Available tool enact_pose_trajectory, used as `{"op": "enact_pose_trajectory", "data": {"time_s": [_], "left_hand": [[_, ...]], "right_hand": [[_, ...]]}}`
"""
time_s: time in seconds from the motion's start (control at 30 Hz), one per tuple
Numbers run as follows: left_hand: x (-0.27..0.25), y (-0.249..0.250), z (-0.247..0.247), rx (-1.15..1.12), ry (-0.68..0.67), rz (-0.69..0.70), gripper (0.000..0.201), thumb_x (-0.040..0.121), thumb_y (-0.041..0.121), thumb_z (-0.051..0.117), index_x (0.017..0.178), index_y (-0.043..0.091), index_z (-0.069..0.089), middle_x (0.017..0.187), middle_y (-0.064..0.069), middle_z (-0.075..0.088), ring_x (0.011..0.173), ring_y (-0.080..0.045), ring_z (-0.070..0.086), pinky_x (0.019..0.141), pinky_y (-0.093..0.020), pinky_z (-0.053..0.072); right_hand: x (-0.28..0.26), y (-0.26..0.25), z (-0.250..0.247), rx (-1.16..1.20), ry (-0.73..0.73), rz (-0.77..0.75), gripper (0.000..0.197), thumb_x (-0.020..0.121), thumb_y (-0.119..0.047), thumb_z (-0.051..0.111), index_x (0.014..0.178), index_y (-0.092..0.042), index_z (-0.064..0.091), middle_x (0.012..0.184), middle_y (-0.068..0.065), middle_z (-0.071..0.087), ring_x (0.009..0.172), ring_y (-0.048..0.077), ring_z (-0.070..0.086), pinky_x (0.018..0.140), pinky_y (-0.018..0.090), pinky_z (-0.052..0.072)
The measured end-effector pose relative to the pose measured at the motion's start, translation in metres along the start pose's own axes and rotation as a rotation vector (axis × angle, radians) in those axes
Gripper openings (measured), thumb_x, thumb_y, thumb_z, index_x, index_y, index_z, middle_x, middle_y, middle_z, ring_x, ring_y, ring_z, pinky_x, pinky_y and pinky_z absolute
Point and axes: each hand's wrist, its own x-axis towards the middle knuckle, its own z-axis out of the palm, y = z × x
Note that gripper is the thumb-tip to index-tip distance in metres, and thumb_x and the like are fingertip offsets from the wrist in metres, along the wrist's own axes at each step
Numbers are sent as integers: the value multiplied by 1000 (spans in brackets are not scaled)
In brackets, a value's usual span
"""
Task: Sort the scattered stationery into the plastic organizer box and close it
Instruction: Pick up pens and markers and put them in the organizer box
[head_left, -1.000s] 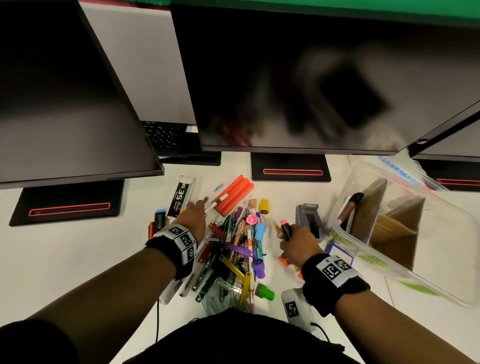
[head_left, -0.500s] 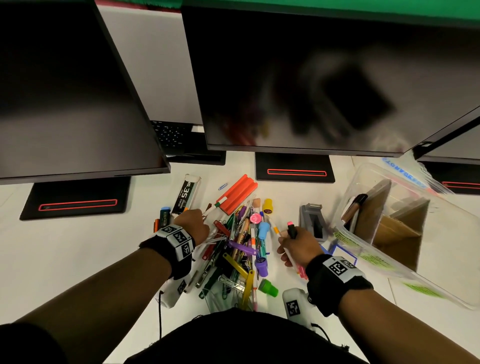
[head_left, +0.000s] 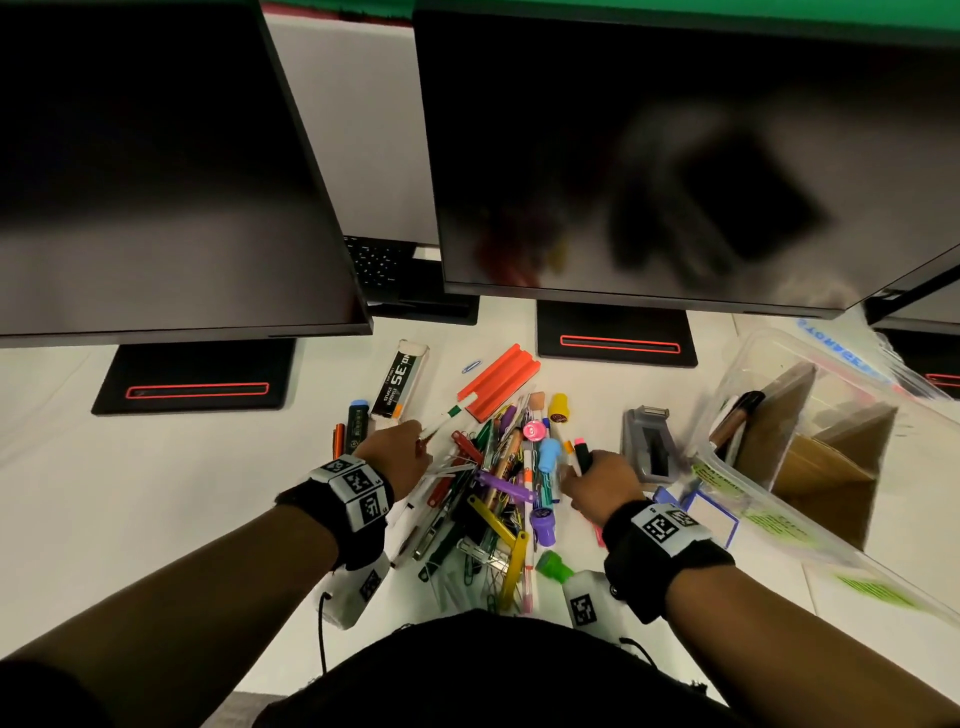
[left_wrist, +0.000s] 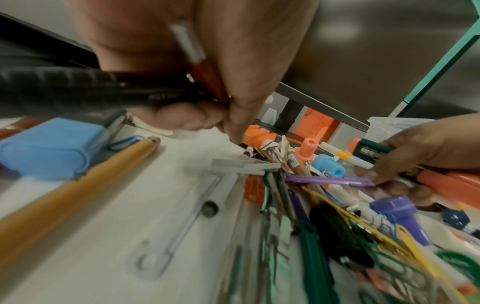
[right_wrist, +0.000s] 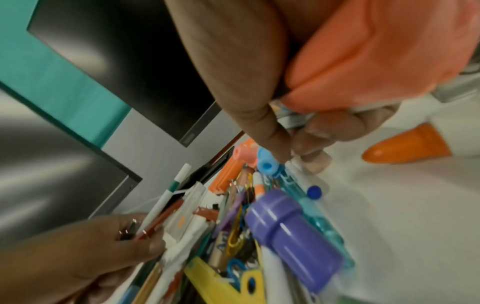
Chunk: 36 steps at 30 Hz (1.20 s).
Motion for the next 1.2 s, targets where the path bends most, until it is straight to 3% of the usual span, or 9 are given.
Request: {"op": "enact_pose_trajectory", "data": {"time_s": [0.07, 0.2, 0.47, 0.6, 0.7, 0.87, 0.93, 1.03, 1.2], "left_hand": [[-6, -1, 3, 58, -20, 26, 32, 92, 30, 52, 118, 11, 51, 115, -9, 64, 104, -26, 60, 83, -28, 44], [-11, -2, 12, 131, -44, 42, 27, 92, 31, 51, 108, 10, 56, 114, -9, 63, 107, -25, 59, 83, -28, 43], [-8, 0, 23, 138, -55, 26, 27, 91, 16, 48, 117, 10, 52, 117, -12, 60, 106, -26, 60, 89, -34, 50], [-8, 4, 22, 153, -60, 11, 30, 91, 24, 50, 116, 8, 52, 116, -11, 62, 107, -25, 61, 87, -32, 49], [-9, -2, 17, 120, -81, 8, 32, 86, 34, 51, 108, 12, 58, 107, -9, 68, 97, -24, 65, 82, -33, 54], [-11, -12, 11, 80, -64, 42, 36, 89, 49, 41, 101, 20, 59, 96, -5, 69, 93, -22, 66, 80, -31, 51], [-13, -10, 4, 104, -71, -2, 43, 90, 51, 40, 103, 15, 58, 99, -7, 67, 94, -22, 64, 80, -30, 50], [-14, -12, -4, 127, -77, -64, 32, 90, 36, 46, 104, 10, 56, 108, -8, 63, 99, -24, 60, 80, -30, 47], [-13, -24, -9, 38, -40, -141, 17, 89, 22, 43, 103, 16, 52, 112, -9, 62, 92, -23, 56, 82, -32, 48]], "right_hand": [[-3, -5, 3, -55, -1, -22, 17, 84, -25, 60, 84, -9, 56, 95, 16, 69, 87, 32, 66, 70, 33, 52], [-4, -12, 2, -118, 25, -39, 35, 78, -25, 71, 105, -7, 59, 104, 12, 67, 96, 29, 63, 73, 30, 48], [-2, -19, 3, -256, 8, -86, 42, 77, -32, 72, 109, -10, 54, 109, 10, 65, 99, 28, 62, 79, 31, 49], [-2, -21, 5, -312, -8, -126, 41, 78, -33, 70, 108, -11, 54, 109, 10, 66, 97, 28, 63, 79, 32, 51], [-2, -21, 10, -317, -18, -147, 41, 78, -32, 70, 109, -11, 54, 110, 12, 66, 99, 30, 62, 80, 32, 49], [6, -17, 8, -208, -15, -98, 34, 79, -24, 70, 106, -9, 56, 109, 12, 66, 100, 30, 61, 80, 31, 48], [9, -13, 7, -177, 12, -92, 29, 81, -22, 68, 105, -8, 57, 108, 13, 67, 100, 31, 62, 80, 32, 48], [8, -13, 9, -191, 27, -118, 27, 84, -21, 64, 106, -7, 54, 108, 14, 67, 100, 33, 62, 79, 32, 47], [6, -16, 11, -215, 12, -143, 37, 79, -19, 69, 109, -8, 50, 110, 14, 65, 101, 33, 61, 80, 32, 48]]}}
